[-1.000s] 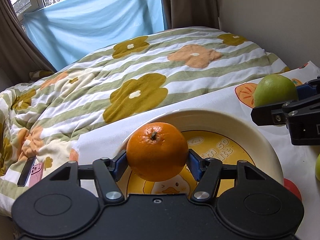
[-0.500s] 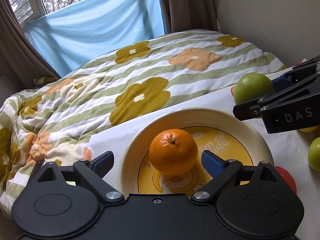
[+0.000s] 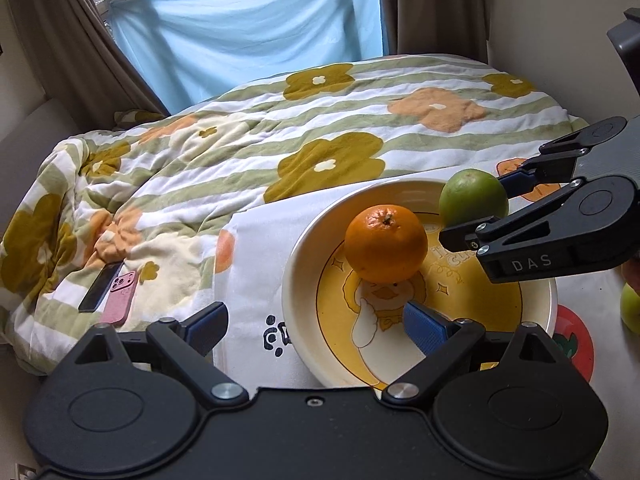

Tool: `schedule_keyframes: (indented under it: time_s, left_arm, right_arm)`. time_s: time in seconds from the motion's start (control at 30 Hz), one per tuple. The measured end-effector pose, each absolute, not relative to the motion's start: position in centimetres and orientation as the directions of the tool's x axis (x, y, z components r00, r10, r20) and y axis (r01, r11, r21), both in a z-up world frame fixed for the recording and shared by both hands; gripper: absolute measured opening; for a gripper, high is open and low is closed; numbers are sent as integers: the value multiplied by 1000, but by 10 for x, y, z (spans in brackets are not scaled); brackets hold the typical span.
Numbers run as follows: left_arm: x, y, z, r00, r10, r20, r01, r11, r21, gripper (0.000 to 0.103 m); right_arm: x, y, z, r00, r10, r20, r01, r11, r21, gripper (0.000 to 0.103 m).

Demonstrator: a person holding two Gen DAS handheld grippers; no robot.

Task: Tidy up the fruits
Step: 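Release the orange in the bowl with the left tool while the right tool releases the green apple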

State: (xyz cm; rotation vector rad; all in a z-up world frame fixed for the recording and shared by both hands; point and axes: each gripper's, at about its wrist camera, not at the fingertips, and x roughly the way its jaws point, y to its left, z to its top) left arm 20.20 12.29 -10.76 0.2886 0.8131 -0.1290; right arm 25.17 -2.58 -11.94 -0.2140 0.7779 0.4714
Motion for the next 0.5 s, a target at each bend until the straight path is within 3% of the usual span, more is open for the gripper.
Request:
schedule_keyframes:
  time_s: [0.23, 0.37, 0.5]
  left_arm:
    - [193, 124, -110, 677, 13, -736, 199, 959, 200, 97]
    - [190, 123, -109, 677, 20, -736, 189, 961, 200, 97]
    - [185, 123, -103, 679, 21, -734, 180, 964, 194, 97]
  right_arm:
    - [252, -20, -130, 612, 336, -716, -524, 850, -49, 69]
    - [248, -21, -127, 659, 319, -681, -497, 864, -76, 100]
    - [243, -27, -121, 671, 308, -674, -477, 876, -74, 103]
